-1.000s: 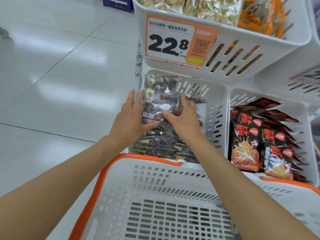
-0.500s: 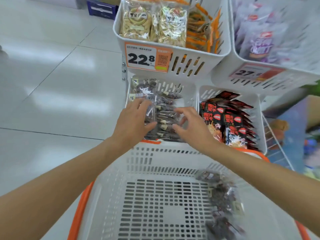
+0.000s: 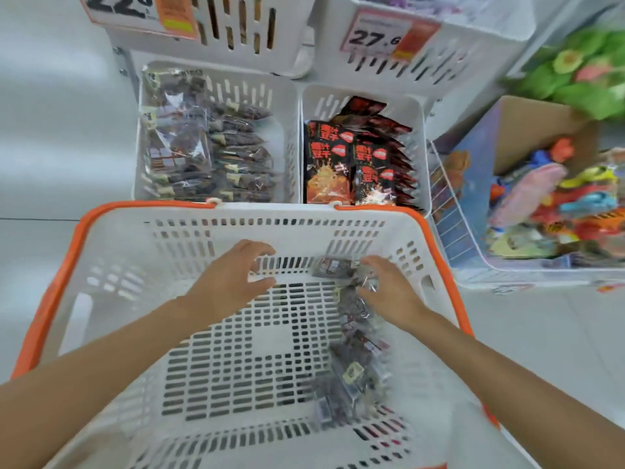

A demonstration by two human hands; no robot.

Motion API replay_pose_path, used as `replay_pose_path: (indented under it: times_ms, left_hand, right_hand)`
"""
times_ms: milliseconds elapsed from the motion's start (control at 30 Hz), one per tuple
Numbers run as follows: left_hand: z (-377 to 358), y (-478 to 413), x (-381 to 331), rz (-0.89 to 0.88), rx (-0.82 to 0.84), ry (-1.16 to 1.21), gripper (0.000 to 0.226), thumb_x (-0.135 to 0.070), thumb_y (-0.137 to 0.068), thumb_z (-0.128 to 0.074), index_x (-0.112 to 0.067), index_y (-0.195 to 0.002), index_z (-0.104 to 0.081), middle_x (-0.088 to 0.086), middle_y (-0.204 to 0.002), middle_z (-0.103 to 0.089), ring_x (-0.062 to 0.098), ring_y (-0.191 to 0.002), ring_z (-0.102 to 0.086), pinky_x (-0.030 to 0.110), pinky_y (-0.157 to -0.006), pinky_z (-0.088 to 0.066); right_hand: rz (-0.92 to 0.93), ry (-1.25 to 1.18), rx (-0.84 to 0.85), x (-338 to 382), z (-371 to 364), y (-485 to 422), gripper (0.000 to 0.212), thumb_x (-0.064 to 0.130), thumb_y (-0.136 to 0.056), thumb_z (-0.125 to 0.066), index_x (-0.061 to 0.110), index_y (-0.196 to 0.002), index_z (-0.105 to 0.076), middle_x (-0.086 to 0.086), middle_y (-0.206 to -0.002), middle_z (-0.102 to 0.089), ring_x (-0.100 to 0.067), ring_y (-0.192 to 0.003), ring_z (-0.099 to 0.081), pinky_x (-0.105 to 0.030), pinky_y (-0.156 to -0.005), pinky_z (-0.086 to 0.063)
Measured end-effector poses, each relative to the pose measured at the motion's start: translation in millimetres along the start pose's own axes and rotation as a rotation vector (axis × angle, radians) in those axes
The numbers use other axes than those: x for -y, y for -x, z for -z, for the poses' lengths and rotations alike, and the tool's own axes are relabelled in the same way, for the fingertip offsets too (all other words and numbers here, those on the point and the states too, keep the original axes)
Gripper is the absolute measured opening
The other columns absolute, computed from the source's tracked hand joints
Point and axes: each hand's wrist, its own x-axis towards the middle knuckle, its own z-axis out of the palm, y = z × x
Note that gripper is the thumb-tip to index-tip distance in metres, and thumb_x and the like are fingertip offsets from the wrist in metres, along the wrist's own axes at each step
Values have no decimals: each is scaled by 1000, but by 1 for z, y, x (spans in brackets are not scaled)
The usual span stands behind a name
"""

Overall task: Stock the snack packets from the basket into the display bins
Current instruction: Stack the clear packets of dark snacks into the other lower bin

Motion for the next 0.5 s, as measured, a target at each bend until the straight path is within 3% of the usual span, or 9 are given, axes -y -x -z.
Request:
replay_pose_path:
  times_ms: [100,200,333,500]
  left_hand:
    - [-10,-2,15,72,-12,42,38,-33,-90,-67,-32,-126,-52,-11,-117,-51,-1,-94,-54,22,-80,-49]
    - [-19,-4,19,95,-5,91,35,-29,-90,-67,-36,-121,-52,-11,-121,-52,1,-97,-56,22,-80,-49]
    - [-29,-7,12,105,-10,144,36,-26,-91,-67,-31,-124,-54,-12,-121,-53,0,-98,-56,22,-83,-50]
    - [-34,-5,2,122,-4,209,39,-24,-92,-67,-26,-129,-54,-10,-125,-52,2,-100,-57,25,-89,-50]
  right_hand:
    - [-43,133,-54,-9,-29,-26,72,33,-92,-64,15,-152,-28,-7,-152,-38,-27,-139,-34,-39,-116,-30]
    - [-61,275,-175,-3,-46,-37,62,23,-94,-58,12,-148,-29,-10,-144,-39,-31,-134,-33,-40,-113,-28]
    - [-90,113,-374,9,-63,-41,48,7,-83,-65,12,-127,-47,-10,-132,-43,-30,-123,-42,-39,-106,-35]
    - [-34,-8,-299,6,-47,-44,46,16,-83,-75,13,-123,-53,-3,-122,-50,-22,-117,-45,-32,-103,-33]
